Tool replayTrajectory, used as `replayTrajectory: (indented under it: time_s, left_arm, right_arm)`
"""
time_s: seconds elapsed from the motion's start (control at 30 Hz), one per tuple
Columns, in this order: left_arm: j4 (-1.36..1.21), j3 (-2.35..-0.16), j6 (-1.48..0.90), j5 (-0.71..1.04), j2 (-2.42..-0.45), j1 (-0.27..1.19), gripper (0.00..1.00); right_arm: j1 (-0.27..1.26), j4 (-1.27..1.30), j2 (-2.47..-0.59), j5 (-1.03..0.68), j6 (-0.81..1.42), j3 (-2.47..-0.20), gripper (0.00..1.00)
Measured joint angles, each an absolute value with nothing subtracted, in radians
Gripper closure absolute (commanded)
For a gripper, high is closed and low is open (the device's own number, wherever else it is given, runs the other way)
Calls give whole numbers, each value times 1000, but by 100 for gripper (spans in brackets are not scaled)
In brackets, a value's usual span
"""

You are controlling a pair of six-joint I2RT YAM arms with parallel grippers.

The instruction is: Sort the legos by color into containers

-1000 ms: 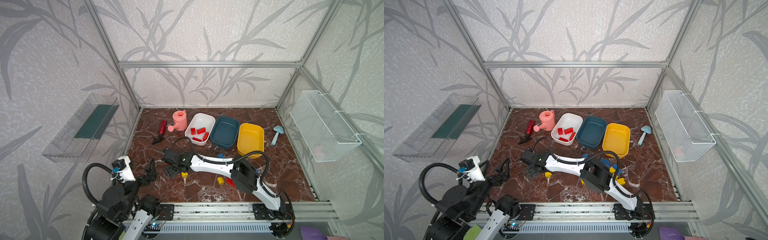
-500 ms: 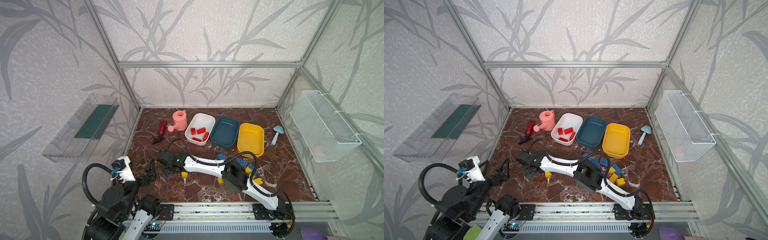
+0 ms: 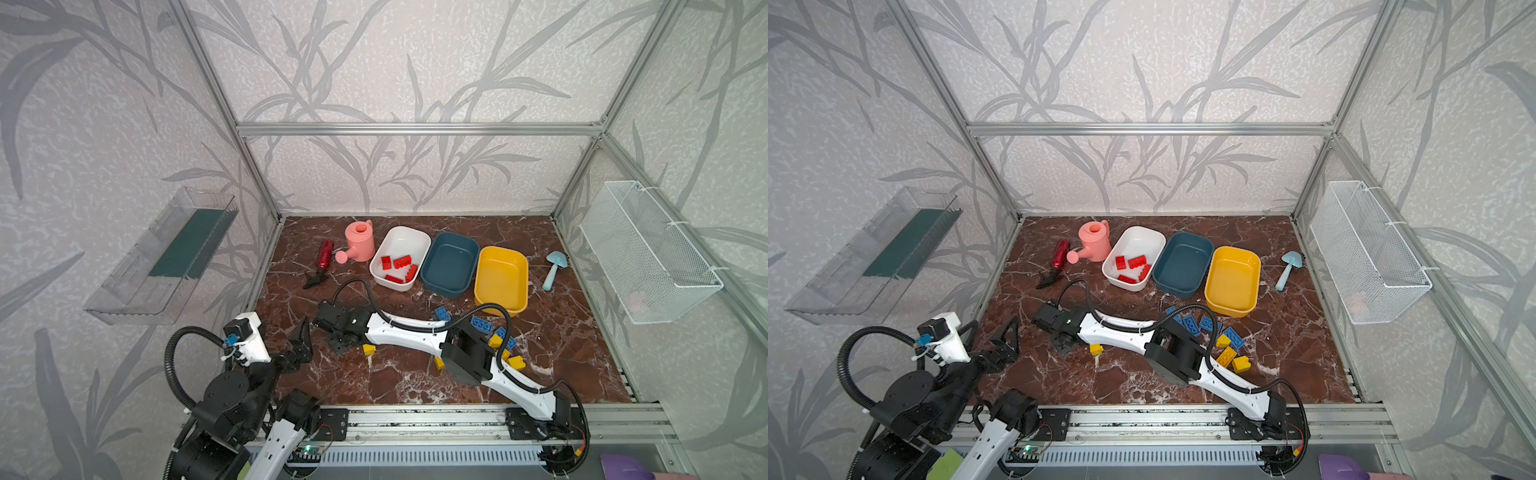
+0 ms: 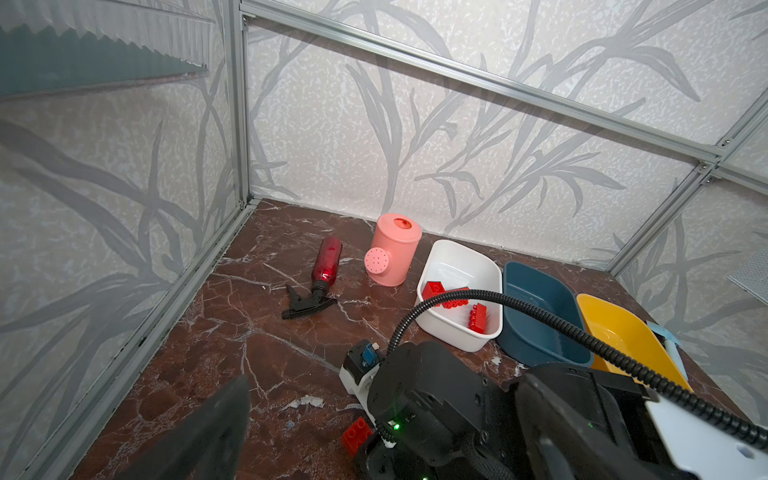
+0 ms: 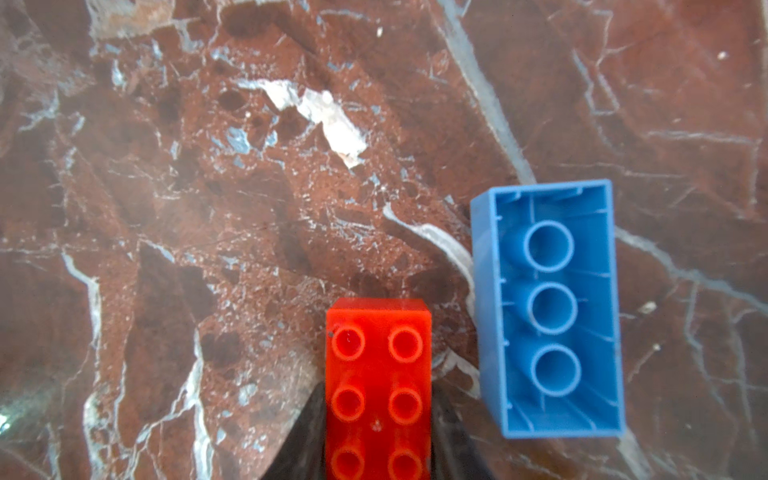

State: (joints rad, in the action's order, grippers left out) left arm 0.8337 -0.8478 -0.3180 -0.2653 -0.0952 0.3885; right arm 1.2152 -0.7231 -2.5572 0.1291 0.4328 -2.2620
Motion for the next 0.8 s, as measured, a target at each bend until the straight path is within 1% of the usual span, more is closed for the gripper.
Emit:
replayTrajectory:
  time_s: [0.23,0.33,0.47,0.63,0.7,0.8]
  left_arm:
    - [834,-848,-318,-269,-173,389,1]
    - [833,-848,-318,-266,-221,389,1]
    - [832,-854,-317,-252,-294,389,1]
    - [811,-885,-314,-187,-435,389,1]
    - [793,-889,-314,-152,-508,389,1]
    - [775,-890,-315,-96,-602,389,1]
  right_arm:
    - [1165,-758,-2470,39,402,-2262,77]
    - [1109,-761,-2402,15,386,-2262,77]
    - [992,-762,-2336,-20,365,-2277,77]
    - [826,-764,-2339,-65,349,-2337,76]
    - [764,-775,-2368,-81,345,-2398,76]
    - [712,-791,-2441,-106,344,-2519,76]
